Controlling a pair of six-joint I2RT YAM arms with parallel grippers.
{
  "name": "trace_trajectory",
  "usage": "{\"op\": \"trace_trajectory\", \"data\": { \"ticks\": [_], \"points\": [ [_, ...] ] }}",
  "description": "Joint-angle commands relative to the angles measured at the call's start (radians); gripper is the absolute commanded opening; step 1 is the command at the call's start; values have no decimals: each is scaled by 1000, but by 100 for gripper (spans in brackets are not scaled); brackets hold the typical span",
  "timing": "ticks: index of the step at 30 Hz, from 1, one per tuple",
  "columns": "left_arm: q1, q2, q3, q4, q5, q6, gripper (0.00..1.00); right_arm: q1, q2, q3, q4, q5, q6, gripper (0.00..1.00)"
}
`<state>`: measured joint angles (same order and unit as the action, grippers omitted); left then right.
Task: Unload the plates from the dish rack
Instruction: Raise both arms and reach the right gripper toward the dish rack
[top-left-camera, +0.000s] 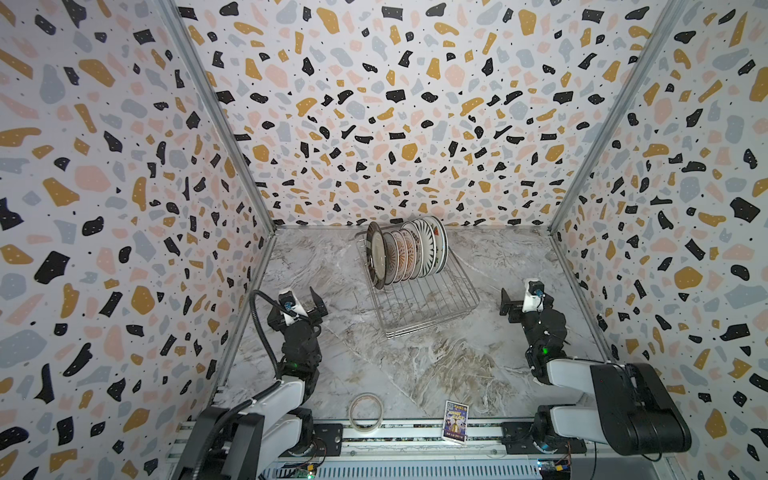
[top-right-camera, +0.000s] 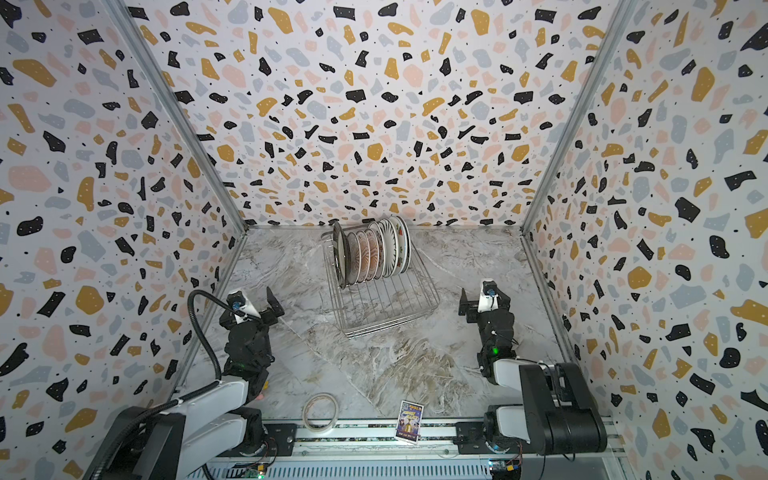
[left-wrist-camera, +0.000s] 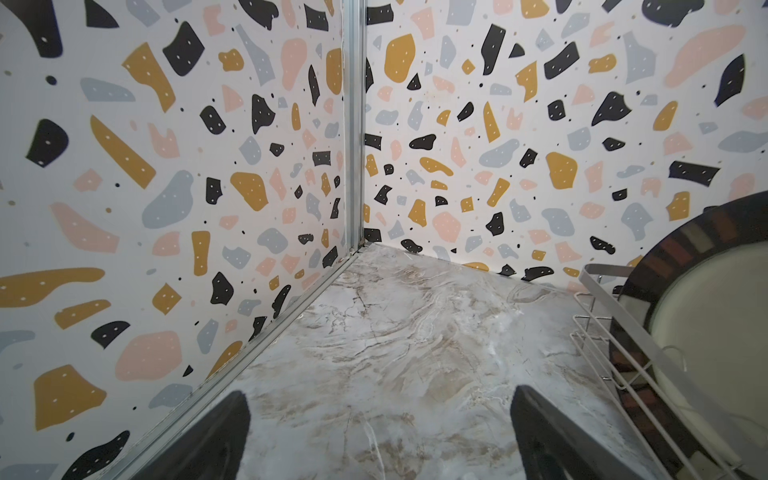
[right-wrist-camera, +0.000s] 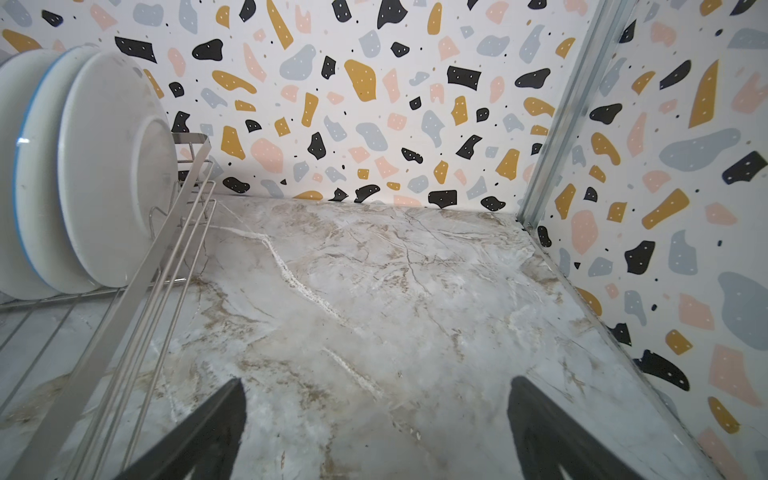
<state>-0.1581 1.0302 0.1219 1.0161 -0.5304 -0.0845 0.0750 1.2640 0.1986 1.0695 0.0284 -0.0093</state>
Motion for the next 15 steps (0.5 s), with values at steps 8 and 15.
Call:
{"op": "trace_trajectory", "data": {
  "ticks": [8,15],
  "points": [
    [0,-379,1,-196,188,-456,100,6,-550,85,-478,-40,330,99],
    [0,-576,19,-249,413,-578,100,7,-690,98,-483,-248,513,99]
  ]
}}
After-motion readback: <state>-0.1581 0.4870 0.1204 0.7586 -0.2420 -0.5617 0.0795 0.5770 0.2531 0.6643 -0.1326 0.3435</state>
